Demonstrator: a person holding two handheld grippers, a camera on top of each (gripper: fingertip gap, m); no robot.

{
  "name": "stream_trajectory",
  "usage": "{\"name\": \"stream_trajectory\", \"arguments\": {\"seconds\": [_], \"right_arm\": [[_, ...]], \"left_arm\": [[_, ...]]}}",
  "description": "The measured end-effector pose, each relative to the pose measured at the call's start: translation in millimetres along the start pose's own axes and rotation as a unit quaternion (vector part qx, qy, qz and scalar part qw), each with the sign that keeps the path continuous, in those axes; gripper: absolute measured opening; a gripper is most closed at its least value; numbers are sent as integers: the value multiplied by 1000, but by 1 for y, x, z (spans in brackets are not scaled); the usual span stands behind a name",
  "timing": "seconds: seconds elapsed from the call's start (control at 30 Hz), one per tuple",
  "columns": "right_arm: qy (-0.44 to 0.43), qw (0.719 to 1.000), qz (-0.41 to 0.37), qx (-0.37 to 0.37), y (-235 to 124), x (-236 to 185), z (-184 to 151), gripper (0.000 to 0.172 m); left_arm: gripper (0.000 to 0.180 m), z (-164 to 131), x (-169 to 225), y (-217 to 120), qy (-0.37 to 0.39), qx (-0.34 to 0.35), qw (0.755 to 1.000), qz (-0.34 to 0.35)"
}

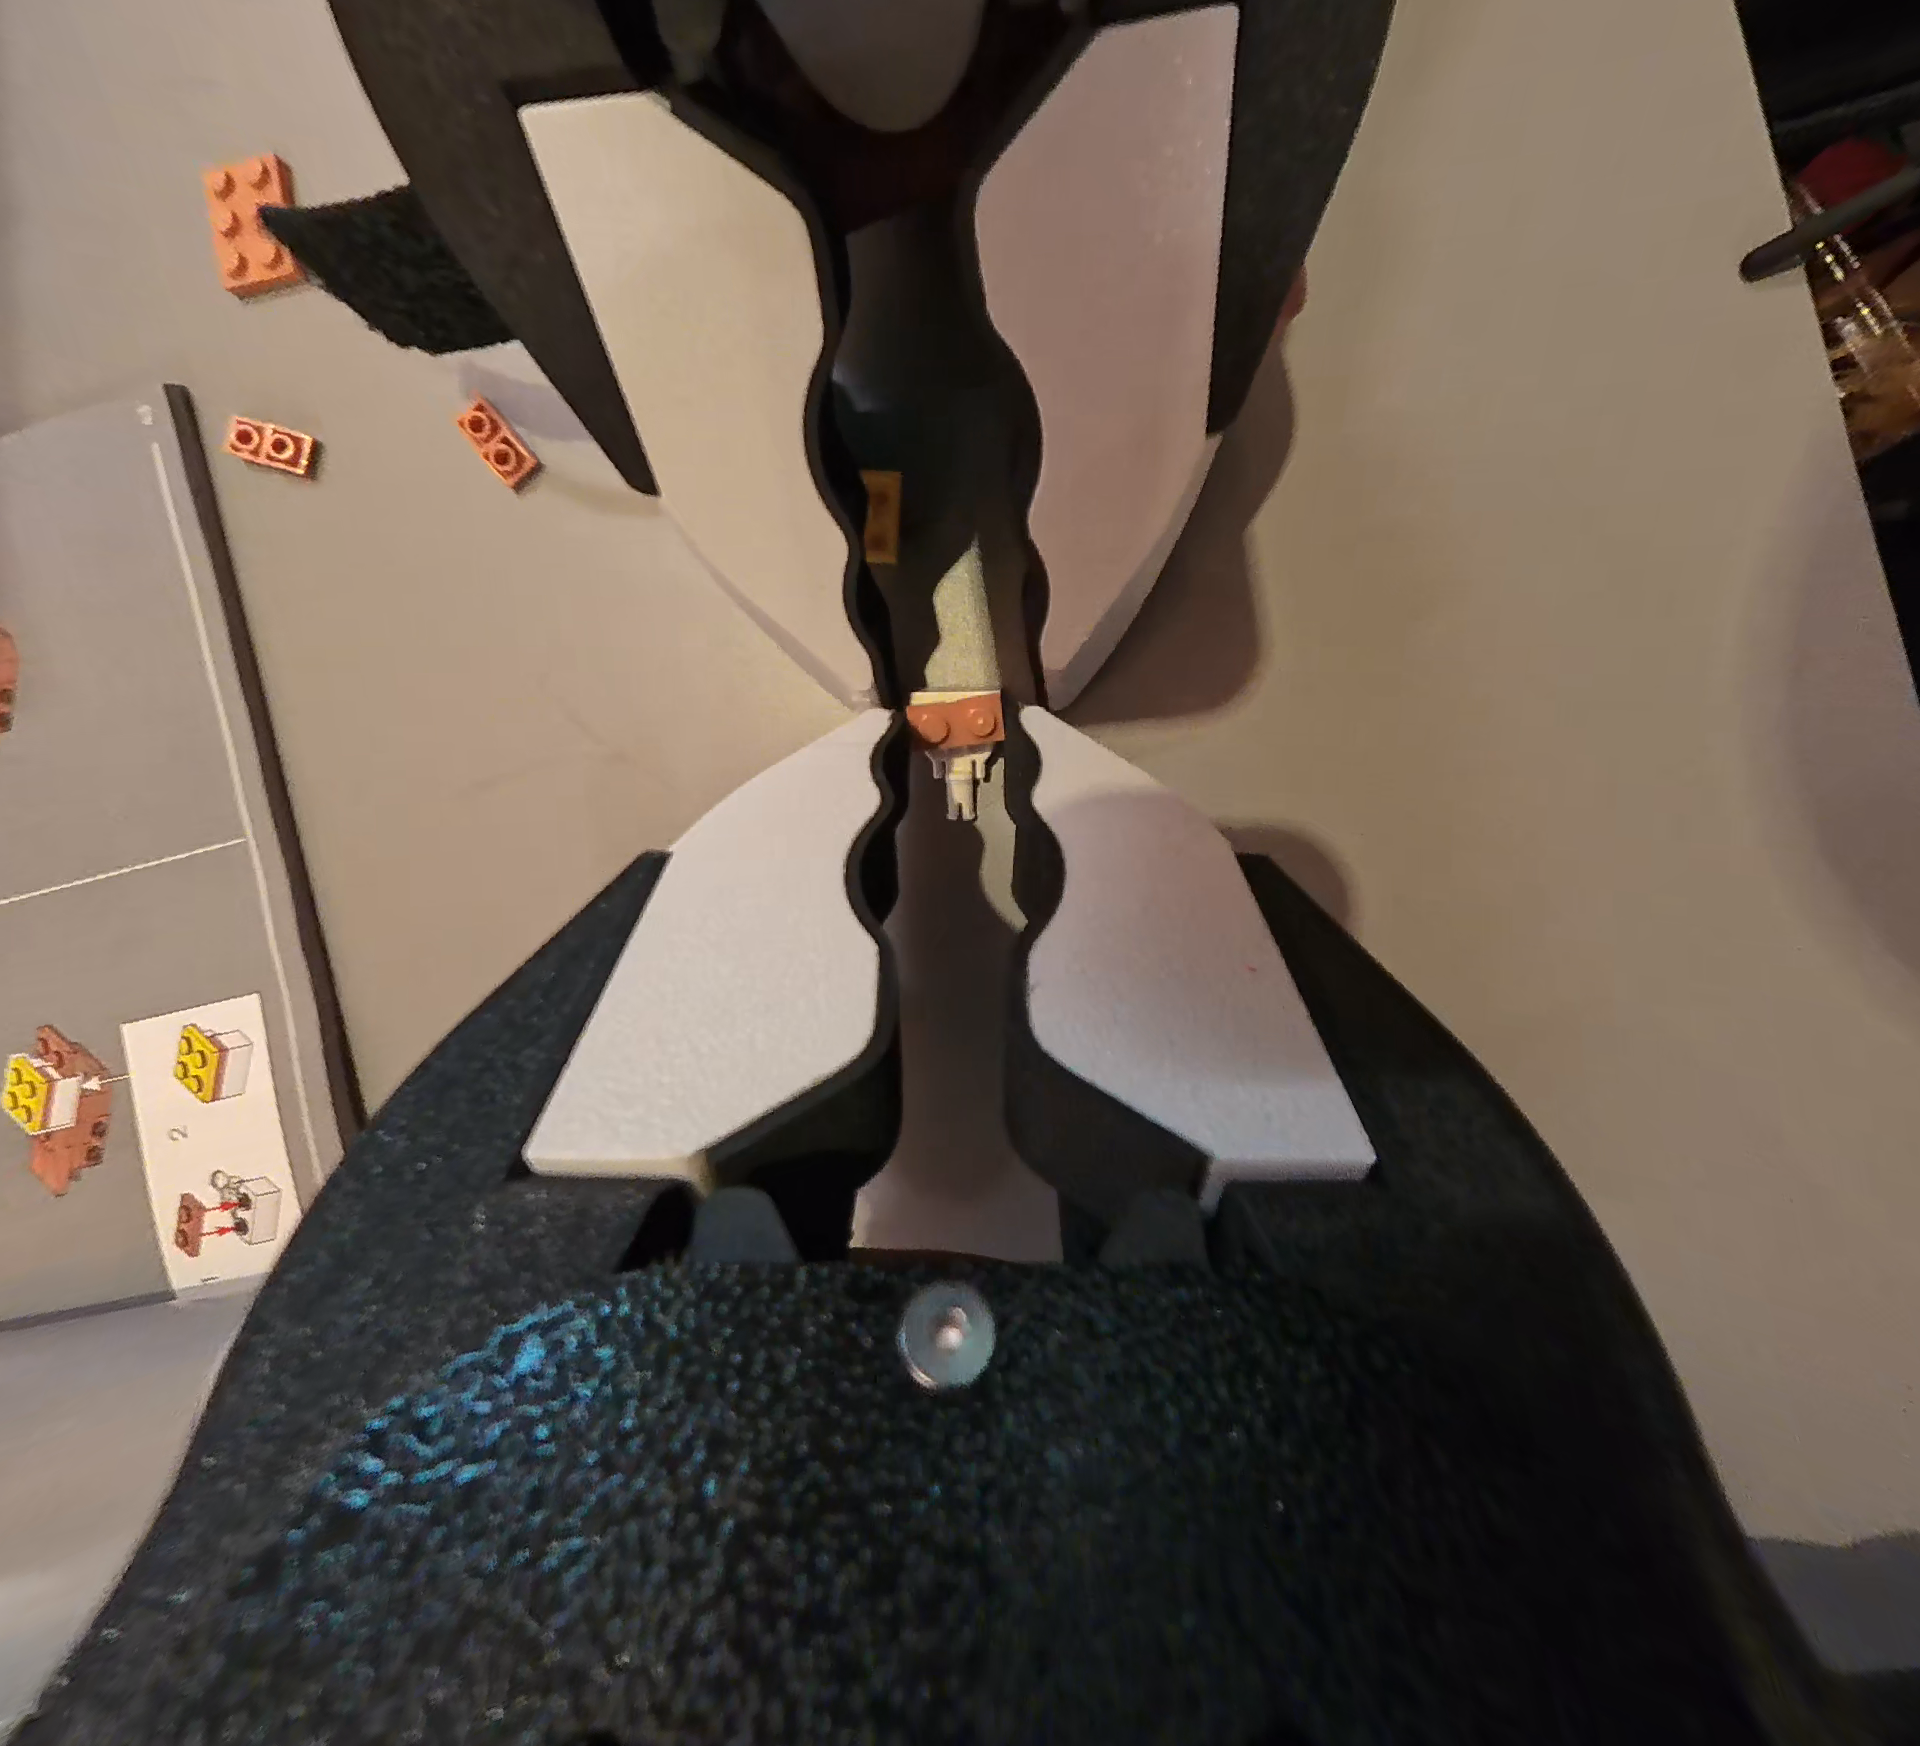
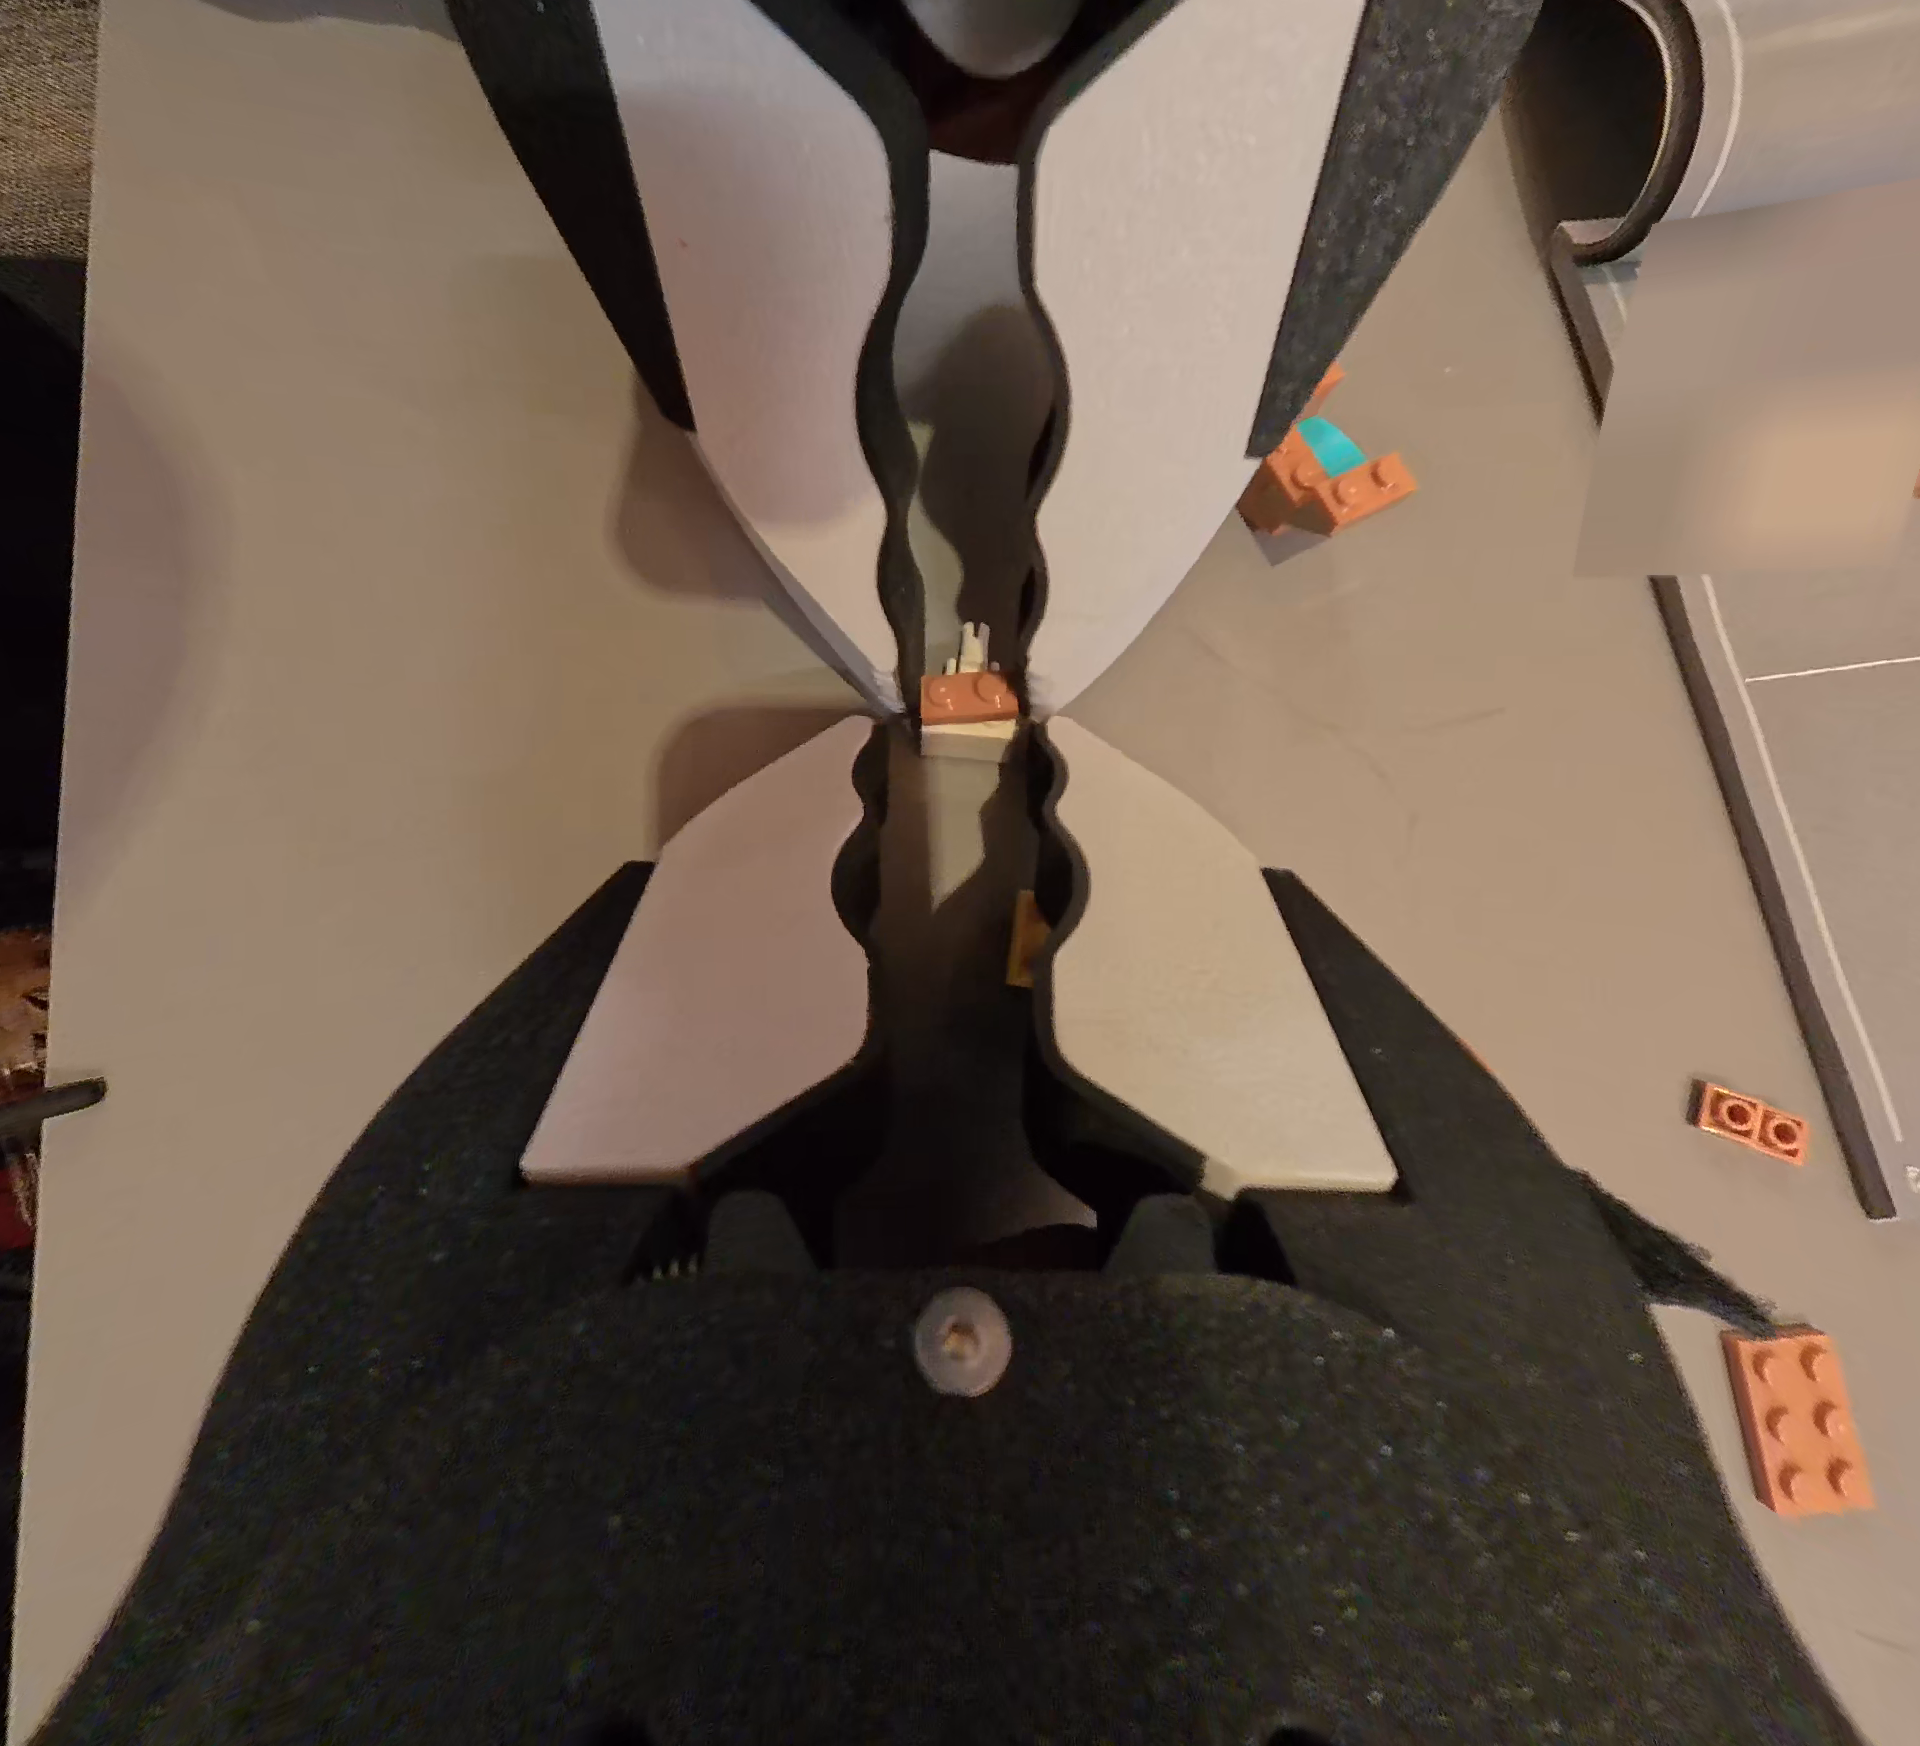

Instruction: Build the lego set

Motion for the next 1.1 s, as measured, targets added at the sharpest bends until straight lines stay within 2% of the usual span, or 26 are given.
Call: {"name": "stream_trajectory", "arguments": {"seconds": [0.5,0.93,1.1], "right_arm": [[-1,1000,1,1,-1,-1,-1,27],[14,1000,-5,-3,2,2,2,30],[16,1000,-8,-4,3,2,3,23]], "left_arm": [[18,2,1,-1,0,0,1000,0],[19,-12,5,-3,-25,-7,999,18],[19,-14,6,-4,-29,-3,999,26]]}}
Point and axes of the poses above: each gripper's, where its closed fingertips meet, y out along the fingers, z out of its top, x = y × z across the jaws, the point moved 9 cm from there along -y, back along the fingers, and after that the axes turned 1 degree about -x, right-handed, at the moved point
